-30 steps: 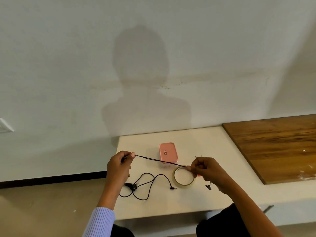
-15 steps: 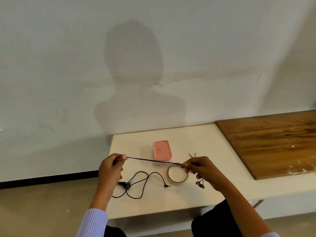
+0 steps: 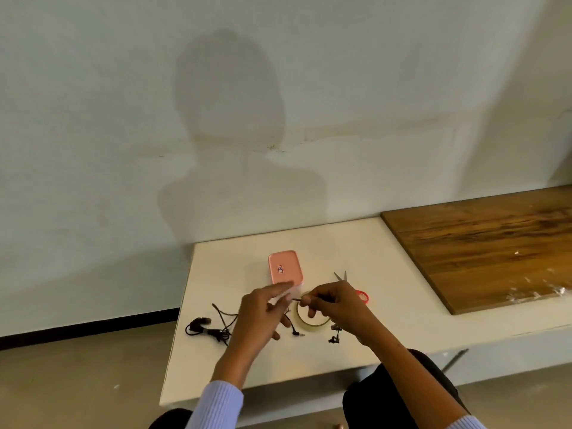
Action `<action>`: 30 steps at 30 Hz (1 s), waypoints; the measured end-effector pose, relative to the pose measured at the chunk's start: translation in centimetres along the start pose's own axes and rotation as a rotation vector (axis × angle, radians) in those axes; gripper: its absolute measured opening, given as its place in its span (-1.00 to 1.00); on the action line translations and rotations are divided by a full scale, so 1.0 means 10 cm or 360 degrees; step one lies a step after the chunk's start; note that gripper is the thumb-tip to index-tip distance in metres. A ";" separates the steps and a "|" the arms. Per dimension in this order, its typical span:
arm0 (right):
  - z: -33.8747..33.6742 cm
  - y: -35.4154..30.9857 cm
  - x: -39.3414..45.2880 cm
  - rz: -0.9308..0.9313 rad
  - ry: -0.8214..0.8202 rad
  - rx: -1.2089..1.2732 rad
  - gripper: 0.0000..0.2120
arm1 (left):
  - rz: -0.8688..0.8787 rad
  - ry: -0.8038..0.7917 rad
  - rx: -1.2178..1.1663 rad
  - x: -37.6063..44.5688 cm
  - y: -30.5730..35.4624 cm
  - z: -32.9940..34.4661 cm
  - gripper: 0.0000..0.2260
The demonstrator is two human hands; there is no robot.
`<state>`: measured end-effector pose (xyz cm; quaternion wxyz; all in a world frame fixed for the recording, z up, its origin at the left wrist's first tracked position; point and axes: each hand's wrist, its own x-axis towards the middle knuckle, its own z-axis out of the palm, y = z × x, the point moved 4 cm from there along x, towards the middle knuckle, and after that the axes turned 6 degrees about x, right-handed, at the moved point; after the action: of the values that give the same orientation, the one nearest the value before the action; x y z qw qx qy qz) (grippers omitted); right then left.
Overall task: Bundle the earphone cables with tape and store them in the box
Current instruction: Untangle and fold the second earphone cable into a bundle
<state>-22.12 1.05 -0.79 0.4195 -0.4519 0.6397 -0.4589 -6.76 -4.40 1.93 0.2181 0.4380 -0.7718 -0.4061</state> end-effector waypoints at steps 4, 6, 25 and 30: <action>0.09 -0.06 -0.02 -0.0088 -0.0029 -0.0013 -0.85 | -0.0006 0.0057 -0.0147 -0.05 0.01 0.13 -0.83; 0.11 -0.05 -0.01 -0.0043 -0.0007 0.0036 -0.88 | -0.0026 0.0161 -0.0234 -0.04 -0.03 0.09 -0.85; -0.19 0.28 0.07 0.0346 0.0222 0.0233 -0.87 | -0.0227 0.0304 -0.0345 0.06 -0.53 -0.15 -0.79; 0.03 0.33 0.18 0.0337 0.0390 0.0142 -0.87 | -0.0292 0.0474 -0.0174 0.01 -0.65 -0.22 -0.86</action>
<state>-22.95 -0.18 -4.26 0.4039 -0.3036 0.7091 -0.4918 -1.99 -7.29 -2.15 0.3155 0.5494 -0.6645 -0.3963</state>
